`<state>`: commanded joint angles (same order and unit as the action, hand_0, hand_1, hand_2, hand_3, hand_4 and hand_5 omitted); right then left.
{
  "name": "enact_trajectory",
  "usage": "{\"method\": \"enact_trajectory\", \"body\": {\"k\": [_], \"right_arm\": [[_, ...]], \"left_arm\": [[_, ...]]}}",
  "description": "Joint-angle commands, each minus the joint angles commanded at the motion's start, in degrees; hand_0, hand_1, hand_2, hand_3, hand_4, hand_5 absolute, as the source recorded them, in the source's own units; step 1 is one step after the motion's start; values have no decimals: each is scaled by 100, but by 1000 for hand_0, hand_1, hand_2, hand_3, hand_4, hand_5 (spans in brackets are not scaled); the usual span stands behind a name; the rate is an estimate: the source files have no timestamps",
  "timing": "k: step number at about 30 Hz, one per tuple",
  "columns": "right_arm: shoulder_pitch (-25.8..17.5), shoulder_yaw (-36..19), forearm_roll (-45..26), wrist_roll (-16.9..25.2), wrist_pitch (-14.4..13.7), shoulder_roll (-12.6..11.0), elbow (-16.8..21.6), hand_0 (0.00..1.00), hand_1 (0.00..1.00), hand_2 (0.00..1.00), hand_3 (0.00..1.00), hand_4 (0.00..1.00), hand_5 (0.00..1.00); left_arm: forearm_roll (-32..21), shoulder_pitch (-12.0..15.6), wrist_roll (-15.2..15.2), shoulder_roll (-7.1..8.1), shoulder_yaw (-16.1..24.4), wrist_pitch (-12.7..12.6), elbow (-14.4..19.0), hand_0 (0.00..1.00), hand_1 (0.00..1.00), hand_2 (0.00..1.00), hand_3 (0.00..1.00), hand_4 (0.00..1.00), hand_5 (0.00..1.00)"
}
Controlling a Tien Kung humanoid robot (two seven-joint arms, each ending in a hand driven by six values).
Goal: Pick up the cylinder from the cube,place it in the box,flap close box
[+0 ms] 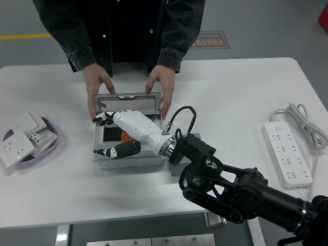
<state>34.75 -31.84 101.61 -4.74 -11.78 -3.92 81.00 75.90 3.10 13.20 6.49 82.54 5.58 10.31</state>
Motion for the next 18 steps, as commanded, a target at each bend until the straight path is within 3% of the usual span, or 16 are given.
{"method": "enact_trajectory", "body": {"k": [3, 6, 13, 18], "right_arm": [[288, -114, -653, 38, -71, -237, 314, 807, 701, 721, 794, 835, 341], [576, -225, -1299, 11, -85, -360, 384, 807, 701, 721, 794, 835, 341], [866, -306, -2305, -61, -59, -322, 84, 755, 670, 697, 773, 801, 344], [1010, -303, -2448, -118, -46, -199, -304, 741, 658, 691, 760, 791, 342]], "left_arm": [[1, 3, -3, 6, -5, 1, 0, 636, 666, 587, 636, 718, 292], [1, -14, -10, 12, -20, 5, 0, 636, 666, 587, 636, 718, 292], [0, -37, -10, 25, -41, 7, 0, 636, 665, 587, 636, 718, 292], [30, -27, 9, 29, -16, 5, 0, 636, 665, 587, 636, 718, 293]]}}
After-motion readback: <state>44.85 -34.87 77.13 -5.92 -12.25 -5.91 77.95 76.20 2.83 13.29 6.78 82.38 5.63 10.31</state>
